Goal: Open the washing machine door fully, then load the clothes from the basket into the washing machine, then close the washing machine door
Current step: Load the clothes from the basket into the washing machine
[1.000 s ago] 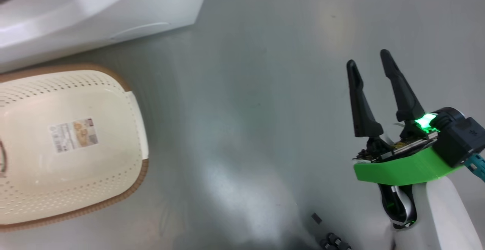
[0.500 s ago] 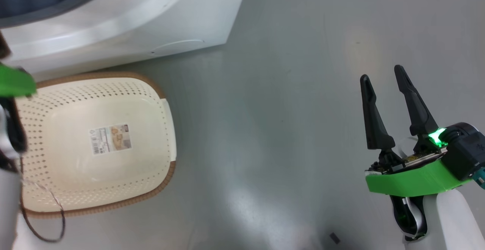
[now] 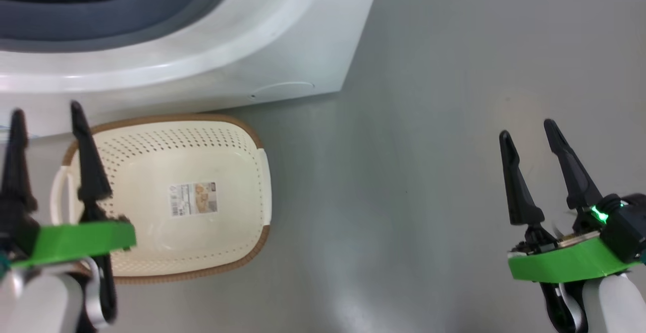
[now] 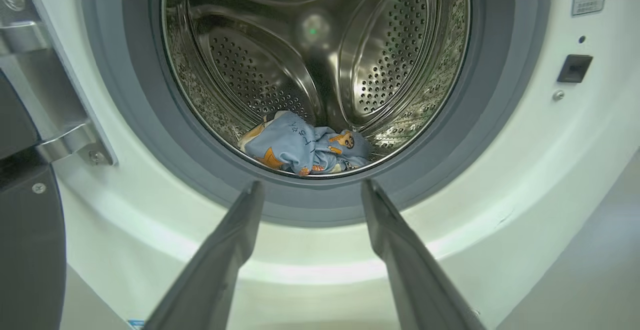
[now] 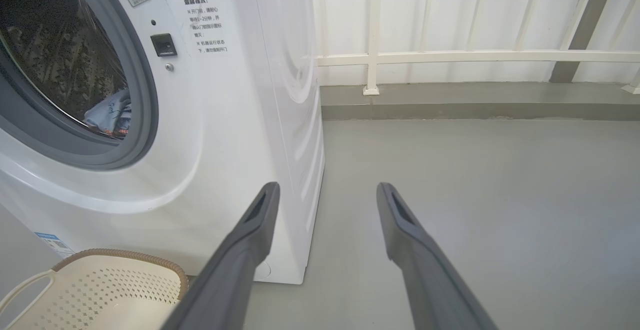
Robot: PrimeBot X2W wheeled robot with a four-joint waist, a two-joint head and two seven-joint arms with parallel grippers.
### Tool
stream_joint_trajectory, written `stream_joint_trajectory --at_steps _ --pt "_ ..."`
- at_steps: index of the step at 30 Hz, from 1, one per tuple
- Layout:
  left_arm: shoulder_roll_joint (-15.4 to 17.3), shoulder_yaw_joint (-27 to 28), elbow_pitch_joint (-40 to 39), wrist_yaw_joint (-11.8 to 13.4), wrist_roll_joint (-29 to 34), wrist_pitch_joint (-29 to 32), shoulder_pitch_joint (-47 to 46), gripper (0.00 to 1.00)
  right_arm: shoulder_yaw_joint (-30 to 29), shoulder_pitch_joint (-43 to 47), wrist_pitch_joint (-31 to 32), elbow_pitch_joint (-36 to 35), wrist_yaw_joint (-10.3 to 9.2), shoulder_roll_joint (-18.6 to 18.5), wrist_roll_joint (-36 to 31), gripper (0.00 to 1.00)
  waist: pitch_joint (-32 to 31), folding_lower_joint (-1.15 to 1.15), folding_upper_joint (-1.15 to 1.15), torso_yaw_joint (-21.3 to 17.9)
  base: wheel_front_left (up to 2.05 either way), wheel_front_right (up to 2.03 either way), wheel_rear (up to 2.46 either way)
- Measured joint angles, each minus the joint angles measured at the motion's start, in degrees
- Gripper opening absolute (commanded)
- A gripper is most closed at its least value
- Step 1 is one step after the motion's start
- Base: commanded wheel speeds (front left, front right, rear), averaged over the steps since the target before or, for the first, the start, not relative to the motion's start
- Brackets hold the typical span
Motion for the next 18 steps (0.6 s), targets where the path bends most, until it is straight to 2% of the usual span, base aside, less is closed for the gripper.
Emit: stream_joint_trajectory --at_steps 10,18 --pt "-3.53 -3.36 -2.52 0.38 0.32 -0.57 10.25 1.00 -1.49 5.93 0.00 1.60 0.00 -0.69 -1.51 1.00 -6.85 0.00 0.00 3.25 0.00 0.00 0.00" --pt "-5.06 -5.04 -2.23 -1.56 0.46 -0.74 15.25 1.00 -2.65 10.81 0.01 1.80 0.00 -0.41 -2.32 1.00 -12.82 0.00 0.00 5.40 0.00 0.00 0.00"
